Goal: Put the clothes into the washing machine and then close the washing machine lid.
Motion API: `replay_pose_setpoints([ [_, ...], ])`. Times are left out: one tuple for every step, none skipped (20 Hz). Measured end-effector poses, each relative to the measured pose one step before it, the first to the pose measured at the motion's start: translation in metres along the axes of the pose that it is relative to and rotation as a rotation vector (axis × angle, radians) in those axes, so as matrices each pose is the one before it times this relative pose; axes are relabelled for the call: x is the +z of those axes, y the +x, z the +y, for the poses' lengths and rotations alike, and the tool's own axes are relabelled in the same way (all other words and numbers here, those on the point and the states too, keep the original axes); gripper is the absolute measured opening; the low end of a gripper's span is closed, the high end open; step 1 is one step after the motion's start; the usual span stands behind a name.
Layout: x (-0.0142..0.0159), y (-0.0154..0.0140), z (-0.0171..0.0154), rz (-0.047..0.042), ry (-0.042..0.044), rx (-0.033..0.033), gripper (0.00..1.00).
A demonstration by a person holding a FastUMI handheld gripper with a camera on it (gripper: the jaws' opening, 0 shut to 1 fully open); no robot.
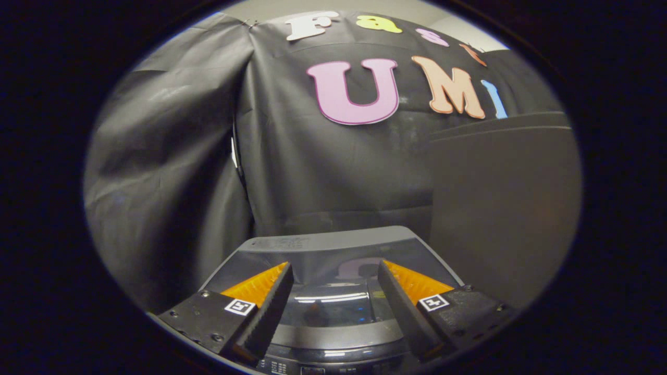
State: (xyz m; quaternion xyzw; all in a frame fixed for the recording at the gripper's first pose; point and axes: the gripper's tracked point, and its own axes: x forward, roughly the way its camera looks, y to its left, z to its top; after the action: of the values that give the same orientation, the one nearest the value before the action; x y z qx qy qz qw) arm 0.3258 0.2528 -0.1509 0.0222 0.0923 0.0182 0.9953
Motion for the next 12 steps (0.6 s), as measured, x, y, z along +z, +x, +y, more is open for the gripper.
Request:
replay_pose_setpoints([
  [-0.00130,0.00024,-0.00146,0.00711,-0.00712,-0.00720,0.98],
  [-0.00164,-0.00097,-0.00410,0.00309,-0.00672,-0.00972,0.98],
  [-0.00216,-0.00149,-0.00362,0.00681,-0.00246,-0.00187,0.98],
  [-0.00327,-0.00157,-0.00409,0.00400,-0.00384,-0.00171,0.97],
  [-0.00311,-0.00224,-0.00336,0.00382,-0.00952,-0.00522,0.97],
  [-0.00214,-0.00178,-0.00291,0.00787,-0.00849,-0.00475,0.97],
  [-0.00159,-0.00128,-0.00180,0.00668,-0.00467,-0.00128,0.97],
  [-0.00057,-0.00242,-0.00118,0.00704,-0.00671,0.00101,0.97],
  [0.00101,-0.00412,-0.00154,0.00225,-0.00676,0.00038,0.97],
  [0.00178,-0.00545,-0.00047,-0.00226,-0.00474,0.00400,0.97],
  [0.00341,-0.00425,-0.00057,-0.00297,-0.00233,0.00207,0.97],
  [0.00192,-0.00449,-0.00109,-0.00152,0.00130,0.00125,0.97],
])
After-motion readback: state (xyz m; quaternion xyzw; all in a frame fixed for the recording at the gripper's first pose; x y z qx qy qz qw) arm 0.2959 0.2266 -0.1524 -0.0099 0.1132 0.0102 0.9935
